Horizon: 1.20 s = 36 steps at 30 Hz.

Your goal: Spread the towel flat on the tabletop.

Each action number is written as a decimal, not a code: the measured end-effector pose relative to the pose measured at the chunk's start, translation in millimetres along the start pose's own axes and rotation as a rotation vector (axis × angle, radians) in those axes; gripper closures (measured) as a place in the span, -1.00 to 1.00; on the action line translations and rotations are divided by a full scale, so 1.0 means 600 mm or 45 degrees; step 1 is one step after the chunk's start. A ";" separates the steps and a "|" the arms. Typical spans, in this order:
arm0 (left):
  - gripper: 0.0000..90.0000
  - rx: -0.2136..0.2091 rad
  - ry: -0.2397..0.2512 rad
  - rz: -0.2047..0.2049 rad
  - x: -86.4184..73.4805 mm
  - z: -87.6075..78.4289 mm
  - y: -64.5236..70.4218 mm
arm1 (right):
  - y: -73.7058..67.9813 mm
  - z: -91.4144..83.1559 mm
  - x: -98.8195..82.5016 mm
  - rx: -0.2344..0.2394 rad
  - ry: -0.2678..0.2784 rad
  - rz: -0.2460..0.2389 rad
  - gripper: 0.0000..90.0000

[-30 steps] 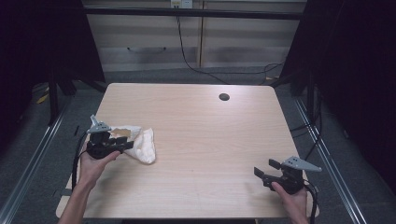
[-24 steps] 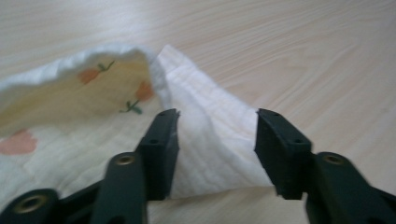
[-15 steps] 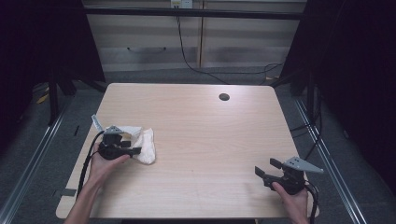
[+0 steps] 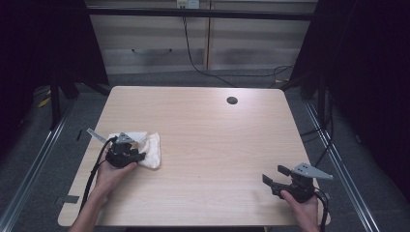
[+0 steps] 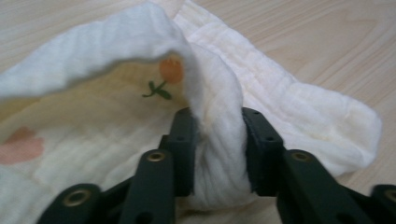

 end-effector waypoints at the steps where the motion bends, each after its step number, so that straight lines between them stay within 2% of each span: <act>1: 0.63 -0.011 0.013 -0.019 -0.001 0.000 0.002 | -0.001 0.001 0.000 0.005 -0.002 -0.005 -0.48; 3: 0.63 -0.042 0.042 -0.042 -0.002 0.002 0.007 | -0.002 0.001 0.000 0.002 -0.003 -0.006 -0.48; 5: 0.64 -0.078 0.039 -0.044 -0.001 0.003 0.015 | -0.002 0.001 0.000 0.007 -0.005 -0.007 -0.48; 7: 0.64 -0.084 0.041 -0.028 0.000 0.004 0.022 | -0.003 0.001 0.000 0.007 -0.006 -0.007 -0.48; 9: 0.64 -0.148 0.027 0.003 0.003 0.009 0.048 | -0.003 0.002 0.000 0.009 -0.008 -0.009 -0.48; 10: 0.64 -0.148 0.027 0.003 0.003 0.009 0.048 | -0.003 0.002 -0.001 0.008 -0.010 -0.008 -0.48; 11: 0.64 -0.174 0.017 0.044 0.006 0.013 0.068 | -0.003 0.002 -0.001 0.006 -0.014 -0.006 -0.48; 12: 0.64 -0.194 0.015 0.059 0.008 0.016 0.079 | -0.003 0.002 -0.001 0.007 -0.014 -0.006 -0.48; 13: 0.64 -0.194 0.015 0.059 0.008 0.016 0.079 | -0.003 0.002 -0.001 0.008 -0.012 -0.011 -0.48; 14: 0.64 -0.210 0.009 0.091 0.012 0.020 0.098 | -0.003 0.002 -0.001 0.006 -0.014 -0.012 -0.48; 16: 0.64 -0.230 0.009 0.124 0.015 0.024 0.114 | -0.004 0.003 -0.001 0.007 -0.018 -0.016 -0.48; 19: 0.64 -0.276 0.021 0.127 0.018 0.030 0.136 | -0.005 0.003 -0.001 0.010 -0.023 -0.016 -0.48; 22: 0.64 -0.296 0.018 0.129 0.018 0.031 0.152 | -0.005 0.003 -0.002 0.010 -0.025 -0.016 -0.48; 23: 0.64 -0.317 0.025 0.141 0.017 0.032 0.170 | -0.005 0.003 -0.002 0.010 -0.026 -0.017 -0.48; 24: 0.64 -0.317 0.025 0.141 0.017 0.032 0.170 | -0.005 0.003 -0.002 0.009 -0.026 -0.018 -0.48; 25: 0.64 -0.312 0.022 0.164 0.016 0.032 0.187 | -0.005 0.004 -0.002 0.010 -0.026 -0.019 -0.48; 27: 0.64 -0.313 0.028 0.179 0.017 0.033 0.204 | -0.006 0.004 -0.002 0.006 -0.030 -0.021 -0.48; 28: 0.64 -0.313 0.028 0.179 0.017 0.033 0.204 | -0.006 0.004 -0.002 0.009 -0.032 -0.022 -0.48; 30: 0.64 -0.353 0.019 0.201 0.018 0.035 0.227 | -0.007 0.004 -0.002 0.011 -0.033 -0.024 -0.48; 31: 0.64 -0.353 0.012 0.220 0.018 0.035 0.232 | -0.007 0.004 -0.002 0.011 -0.034 -0.025 -0.48; 33: 0.64 -0.372 0.015 0.213 0.019 0.036 0.238 | -0.006 0.004 -0.003 0.008 -0.038 -0.032 -0.48; 34: 0.64 -0.398 0.008 0.221 0.019 0.036 0.244 | -0.007 0.004 -0.002 0.011 -0.032 -0.026 -0.48; 35: 0.63 -0.397 0.004 0.227 0.019 0.036 0.244 | -0.007 0.004 -0.002 0.012 -0.033 -0.025 -0.48; 36: 0.62 -0.414 0.002 0.212 0.020 0.036 0.243 | -0.007 0.003 -0.002 0.012 -0.032 -0.026 -0.48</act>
Point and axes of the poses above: each handheld gripper's, and its own axes: z roughly forward along the jaws, x roughly out of its top, y roughly to its right, the point moved 5 cm from there along z, roughly forward along the jaws
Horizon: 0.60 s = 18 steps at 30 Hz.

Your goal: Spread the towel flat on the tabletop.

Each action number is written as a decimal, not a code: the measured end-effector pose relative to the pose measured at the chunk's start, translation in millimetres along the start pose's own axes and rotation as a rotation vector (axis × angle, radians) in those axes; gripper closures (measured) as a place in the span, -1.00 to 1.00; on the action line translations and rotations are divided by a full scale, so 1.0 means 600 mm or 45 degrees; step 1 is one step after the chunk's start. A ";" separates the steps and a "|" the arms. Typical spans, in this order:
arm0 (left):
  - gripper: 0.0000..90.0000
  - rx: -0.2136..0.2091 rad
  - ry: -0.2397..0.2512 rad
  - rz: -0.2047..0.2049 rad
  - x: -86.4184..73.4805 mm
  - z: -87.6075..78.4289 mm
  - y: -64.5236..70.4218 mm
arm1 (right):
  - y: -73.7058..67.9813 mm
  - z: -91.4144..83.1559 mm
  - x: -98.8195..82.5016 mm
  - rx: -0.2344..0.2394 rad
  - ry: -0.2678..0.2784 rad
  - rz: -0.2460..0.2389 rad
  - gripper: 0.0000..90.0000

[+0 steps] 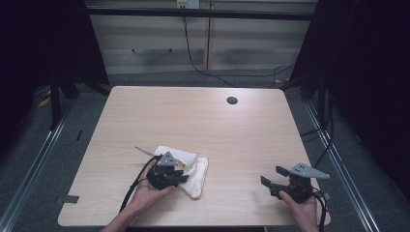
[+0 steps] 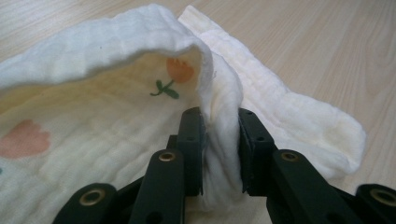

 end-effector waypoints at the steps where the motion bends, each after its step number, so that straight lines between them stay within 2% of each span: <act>1: 0.62 -0.012 -0.002 0.000 0.000 -0.001 -0.001 | 0.000 0.000 0.000 0.000 0.000 0.002 -0.48; 2: 0.63 -0.023 -0.012 0.009 -0.001 -0.004 -0.003 | 0.000 -0.001 0.000 -0.001 0.000 0.002 -0.48; 5: 0.58 -0.050 -0.003 -0.011 -0.001 -0.011 -0.005 | 0.000 -0.001 0.000 -0.002 -0.001 0.001 -0.47; 8: 0.42 -0.103 0.056 -0.025 0.000 -0.035 -0.004 | 0.000 -0.001 0.000 -0.003 0.005 -0.003 -0.47; 10: 0.39 -0.107 0.076 -0.015 0.001 -0.048 -0.006 | 0.000 -0.001 0.000 -0.002 0.006 -0.002 -0.48; 11: 0.34 -0.125 0.093 -0.025 0.000 -0.055 -0.007 | 0.000 -0.002 0.000 -0.001 0.007 -0.001 -0.48; 12: 0.29 -0.125 0.093 -0.025 0.000 -0.055 -0.007 | 0.000 -0.002 0.000 -0.002 0.008 -0.001 -0.48; 13: 0.25 -0.109 0.119 -0.035 0.000 -0.070 -0.013 | 0.000 -0.002 0.000 -0.002 0.007 -0.001 -0.48; 14: 0.23 -0.109 0.119 -0.035 0.000 -0.070 -0.013 | 0.000 -0.002 0.000 -0.002 0.007 -0.001 -0.48; 15: 0.22 -0.109 0.148 -0.054 -0.001 -0.086 -0.023 | 0.000 -0.002 0.000 -0.003 0.009 -0.001 -0.48; 16: 0.22 -0.109 0.148 -0.054 -0.001 -0.086 -0.023 | 0.000 -0.002 0.000 -0.002 0.009 -0.001 -0.48; 18: 0.24 -0.072 0.184 -0.091 0.003 -0.108 -0.043 | 0.000 -0.002 0.000 -0.005 0.006 -0.008 -0.48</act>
Point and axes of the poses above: each handheld gripper's, and its own axes: z roughly forward along the jaws, x roughly out of its top, y roughly to its right, the point moved 5 cm from there along z, roughly forward along the jaws
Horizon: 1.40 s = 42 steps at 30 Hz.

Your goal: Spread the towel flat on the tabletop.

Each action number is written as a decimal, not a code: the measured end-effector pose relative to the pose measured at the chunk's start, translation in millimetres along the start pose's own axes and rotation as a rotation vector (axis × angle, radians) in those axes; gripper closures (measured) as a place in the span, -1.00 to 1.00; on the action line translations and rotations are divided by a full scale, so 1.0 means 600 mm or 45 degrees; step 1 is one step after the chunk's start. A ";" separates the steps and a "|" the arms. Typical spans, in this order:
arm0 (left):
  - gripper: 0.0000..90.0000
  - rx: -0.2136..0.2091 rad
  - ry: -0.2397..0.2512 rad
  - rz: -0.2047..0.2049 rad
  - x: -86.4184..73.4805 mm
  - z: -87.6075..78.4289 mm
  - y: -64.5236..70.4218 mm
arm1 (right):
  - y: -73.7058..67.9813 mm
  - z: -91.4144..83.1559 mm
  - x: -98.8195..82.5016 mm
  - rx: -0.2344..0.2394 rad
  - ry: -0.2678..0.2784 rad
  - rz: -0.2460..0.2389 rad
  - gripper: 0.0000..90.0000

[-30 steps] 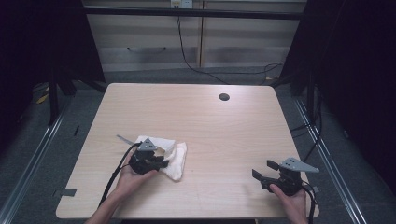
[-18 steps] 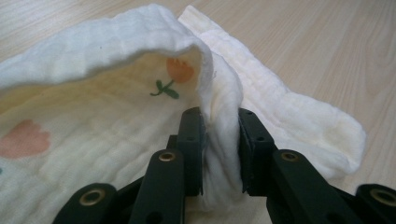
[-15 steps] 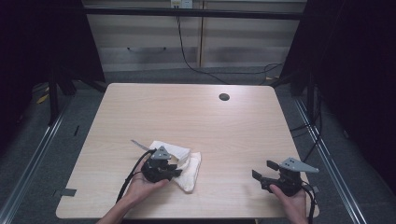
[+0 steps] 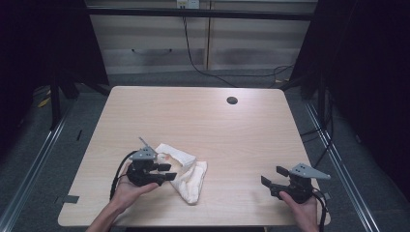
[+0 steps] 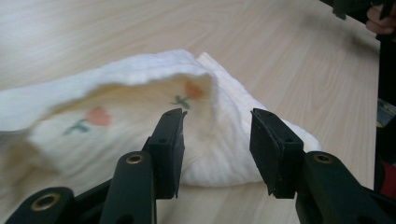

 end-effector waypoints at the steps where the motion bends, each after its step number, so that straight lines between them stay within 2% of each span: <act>1: 0.26 0.016 0.019 -0.019 0.005 -0.008 -0.008 | 0.000 0.000 0.000 -0.001 -0.001 -0.001 -0.48; 5: 0.26 0.068 0.100 -0.072 0.028 -0.033 -0.031 | -0.001 0.001 0.001 0.002 0.003 0.005 -0.48; 8: 0.27 0.082 0.120 -0.070 0.051 -0.041 -0.046 | -0.001 0.004 0.001 0.003 -0.003 0.007 -0.48; 9: 0.27 0.082 0.120 -0.070 0.051 -0.041 -0.046 | -0.001 0.004 0.001 0.003 -0.003 0.007 -0.48; 10: 0.27 0.075 0.141 -0.103 0.068 -0.041 -0.059 | -0.002 0.006 0.000 0.003 -0.009 0.000 -0.48; 13: 0.28 0.131 0.138 -0.117 0.084 -0.033 -0.086 | -0.004 0.009 0.001 0.003 -0.015 -0.003 -0.48; 14: 0.28 0.131 0.138 -0.117 0.084 -0.033 -0.086 | -0.004 0.009 0.001 0.003 -0.015 -0.009 -0.48; 15: 0.26 0.176 0.095 -0.147 0.077 -0.021 -0.110 | -0.005 0.009 0.001 0.008 -0.015 -0.010 -0.48; 17: 0.26 0.192 0.039 -0.206 0.055 -0.007 -0.131 | -0.005 0.008 0.001 0.007 -0.017 -0.011 -0.48; 18: 0.26 0.192 0.039 -0.206 0.055 -0.007 -0.131 | -0.005 0.008 0.000 0.009 -0.019 -0.011 -0.48; 21: 0.24 0.208 -0.019 -0.256 0.018 0.006 -0.146 | -0.004 0.007 -0.001 0.010 -0.024 -0.024 -0.48; 22: 0.18 0.235 -0.029 -0.270 0.004 0.010 -0.151 | -0.005 0.007 -0.002 0.013 -0.027 -0.017 -0.48; 26: 0.05 0.231 -0.042 -0.280 0.003 0.015 -0.155 | -0.006 0.009 -0.001 0.014 -0.025 -0.017 -0.48; 27: 0.02 0.207 -0.058 -0.281 0.007 0.021 -0.156 | -0.008 0.010 -0.001 0.016 -0.032 -0.023 -0.48; 32: 0.02 0.188 -0.084 -0.292 0.009 0.042 -0.156 | -0.011 0.013 -0.001 0.014 -0.042 -0.030 -0.48; 34: 0.05 0.193 -0.113 -0.255 0.006 0.051 -0.152 | -0.010 0.012 -0.002 0.012 -0.047 -0.041 -0.48; 36: 0.07 0.195 -0.113 -0.247 0.006 0.055 -0.149 | -0.010 0.011 -0.002 0.015 -0.043 -0.036 -0.48; 39: 0.30 0.198 -0.080 -0.225 0.007 0.059 -0.147 | -0.009 0.010 -0.002 0.013 -0.041 -0.039 -0.48; 42: 0.67 0.179 -0.066 -0.203 0.008 0.064 -0.145 | -0.010 0.009 -0.002 0.015 -0.042 -0.043 -0.48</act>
Point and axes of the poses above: each handheld gripper's, and its own axes: z roughly forward along the jaws, x roughly out of its top, y roughly to its right, the point moved 5 cm from there along z, roughly forward along the jaws
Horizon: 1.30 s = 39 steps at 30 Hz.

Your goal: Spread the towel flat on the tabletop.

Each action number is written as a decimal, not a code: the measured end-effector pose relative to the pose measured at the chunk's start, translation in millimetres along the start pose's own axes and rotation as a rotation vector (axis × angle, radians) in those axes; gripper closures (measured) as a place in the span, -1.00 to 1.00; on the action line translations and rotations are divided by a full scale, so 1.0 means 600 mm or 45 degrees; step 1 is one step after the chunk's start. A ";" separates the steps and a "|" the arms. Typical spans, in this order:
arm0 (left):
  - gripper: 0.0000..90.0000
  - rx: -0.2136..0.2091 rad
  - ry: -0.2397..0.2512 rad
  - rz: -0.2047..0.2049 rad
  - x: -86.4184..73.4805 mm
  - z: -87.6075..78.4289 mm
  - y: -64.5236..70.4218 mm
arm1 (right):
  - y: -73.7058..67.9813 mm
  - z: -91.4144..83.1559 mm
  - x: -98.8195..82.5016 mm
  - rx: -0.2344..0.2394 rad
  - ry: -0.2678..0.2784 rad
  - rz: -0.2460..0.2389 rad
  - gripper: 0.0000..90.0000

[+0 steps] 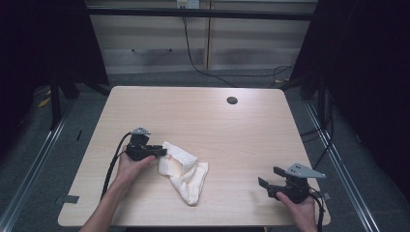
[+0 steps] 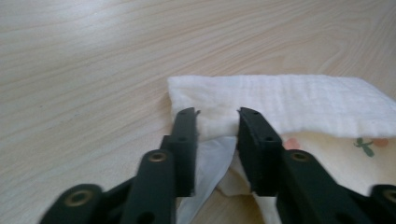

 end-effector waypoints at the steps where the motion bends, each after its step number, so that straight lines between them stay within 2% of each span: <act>1: 0.78 0.000 0.000 0.000 0.000 0.000 0.000 | 0.000 0.000 0.000 0.000 0.000 0.000 -0.48; 4: 1.00 -0.008 0.016 0.008 0.003 0.000 0.002 | 0.000 -0.001 -0.001 -0.005 -0.005 -0.008 -0.48; 8: 1.00 -0.014 0.026 0.008 0.004 -0.005 0.001 | 0.000 0.000 -0.001 -0.004 -0.008 -0.005 -0.48; 9: 1.00 -0.019 0.050 -0.002 0.009 -0.010 0.003 | 0.000 0.000 -0.001 -0.005 -0.012 -0.007 -0.48; 13: 1.00 -0.030 0.104 0.017 0.024 -0.028 0.013 | 0.000 0.000 -0.001 -0.004 -0.013 -0.008 -0.48; 17: 1.00 -0.035 0.133 0.025 0.033 -0.038 0.022 | 0.001 0.001 -0.001 -0.003 -0.013 -0.013 -0.48; 19: 1.00 -0.052 0.157 0.051 0.045 -0.050 0.032 | 0.000 0.002 -0.001 -0.002 -0.012 -0.014 -0.48; 24: 1.00 -0.058 0.206 0.080 0.078 -0.076 0.053 | -0.001 0.003 0.000 -0.001 -0.015 -0.008 -0.48; 25: 1.00 -0.058 0.206 0.080 0.078 -0.076 0.053 | -0.001 0.002 0.000 -0.001 -0.014 -0.008 -0.48; 26: 1.00 -0.058 0.218 0.113 0.089 -0.086 0.062 | -0.001 0.002 0.000 0.000 -0.014 -0.009 -0.48; 28: 1.00 -0.044 0.208 0.153 0.094 -0.088 0.066 | -0.001 0.002 0.000 0.001 -0.012 -0.010 -0.48; 32: 1.00 -0.037 0.179 0.121 0.082 -0.076 0.050 | -0.001 0.000 -0.001 0.002 -0.013 -0.011 -0.48; 33: 0.90 -0.027 0.150 0.060 0.067 -0.062 0.033 | -0.001 0.000 -0.001 0.002 -0.013 -0.009 -0.48; 34: 0.85 -0.027 0.150 0.060 0.067 -0.062 0.033 | -0.001 0.000 -0.001 0.002 -0.013 -0.009 -0.48; 35: 0.75 -0.020 0.125 0.048 0.060 -0.055 0.026 | -0.001 0.001 -0.001 0.002 -0.013 -0.008 -0.48; 36: 0.63 0.016 0.079 0.021 0.046 -0.041 0.010 | 0.000 0.002 -0.001 0.002 -0.012 -0.009 -0.48; 38: 0.54 0.015 0.069 0.010 0.040 -0.036 0.003 | -0.001 0.002 -0.001 0.003 -0.011 0.003 -0.48; 39: 0.44 0.034 0.051 -0.021 0.033 -0.027 -0.010 | -0.001 0.003 0.000 0.007 -0.012 0.000 -0.48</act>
Point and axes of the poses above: each handheld gripper's, and its own axes: z roughly forward along the jaws, x roughly out of its top, y roughly to its right, the point moved 5 cm from there along z, roughly forward along the jaws
